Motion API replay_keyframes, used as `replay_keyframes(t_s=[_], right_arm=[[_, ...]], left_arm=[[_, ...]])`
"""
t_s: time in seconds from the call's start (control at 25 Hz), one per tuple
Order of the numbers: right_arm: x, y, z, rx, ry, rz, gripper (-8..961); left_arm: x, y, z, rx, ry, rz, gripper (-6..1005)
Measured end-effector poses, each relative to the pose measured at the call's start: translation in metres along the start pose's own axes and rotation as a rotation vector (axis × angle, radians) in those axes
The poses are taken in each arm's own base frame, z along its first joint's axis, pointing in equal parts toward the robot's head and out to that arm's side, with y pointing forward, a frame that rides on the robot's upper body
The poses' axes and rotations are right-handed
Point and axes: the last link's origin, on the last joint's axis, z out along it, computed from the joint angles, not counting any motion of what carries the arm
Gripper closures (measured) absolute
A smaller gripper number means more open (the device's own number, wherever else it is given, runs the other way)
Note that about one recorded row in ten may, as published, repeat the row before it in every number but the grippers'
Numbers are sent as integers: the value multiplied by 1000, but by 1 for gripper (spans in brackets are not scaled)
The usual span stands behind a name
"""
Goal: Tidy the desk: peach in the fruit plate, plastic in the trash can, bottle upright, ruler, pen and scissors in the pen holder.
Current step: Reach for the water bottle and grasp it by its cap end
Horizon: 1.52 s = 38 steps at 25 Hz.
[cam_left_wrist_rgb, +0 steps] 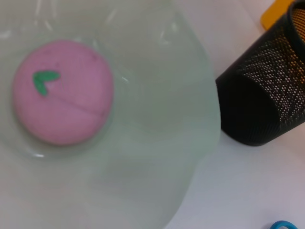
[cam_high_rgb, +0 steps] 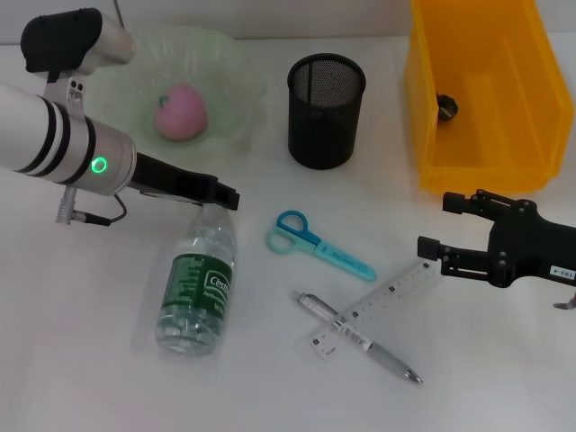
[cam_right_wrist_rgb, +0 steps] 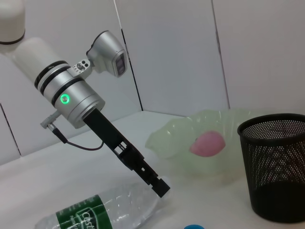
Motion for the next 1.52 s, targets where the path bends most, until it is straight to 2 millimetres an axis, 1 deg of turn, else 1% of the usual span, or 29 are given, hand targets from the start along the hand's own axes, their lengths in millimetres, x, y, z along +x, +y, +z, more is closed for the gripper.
replay_keyframes(t_s=[0.08, 0.28, 0.36, 0.48, 0.6, 0.76, 0.84, 0.96, 1.04, 1.2, 1.24, 1.32, 1.48, 1.52], right_arm=[[0, 0, 0, 0, 0, 0, 115], [0, 0, 0, 0, 0, 3, 115], [0, 0, 0, 1, 0, 5, 115], [0, 0, -1, 2, -1, 12, 115], [0, 0, -1, 3, -1, 22, 115], [-1, -1, 0, 2, -1, 23, 115], [-3, -1, 1, 0, -2, 23, 115], [-6, -3, 3, -4, -4, 26, 116], [-8, -3, 3, -6, -5, 26, 116], [-12, -4, 3, -10, -3, 23, 116], [-12, -4, 2, -7, -1, 29, 116], [-12, -4, 1, -4, 1, 30, 116], [-11, -5, 0, 0, 2, 31, 116], [-10, -4, 0, 1, 2, 32, 116]], left_arm=[[1, 1, 0, 0, 5, 14, 485], [2, 6, -3, -12, 2, 72, 520], [2, 9, -8, -13, -1, 110, 527], [3, 15, -24, -41, 56, 212, 528], [0, 22, -45, -108, 175, 308, 529], [-11, 23, -68, -127, 289, 423, 530], [-21, 22, -79, -122, 341, 494, 531], [-25, 20, -83, -128, 372, 513, 597], [-28, 15, -87, -134, 396, 503, 641], [-29, 16, -84, -148, 379, 487, 805], [-28, 24, -76, -161, 357, 503, 846], [-27, 27, -73, -162, 351, 513, 897], [-18, 47, -53, -143, 316, 561, 999], [-17, 50, -50, -136, 310, 562, 973]])
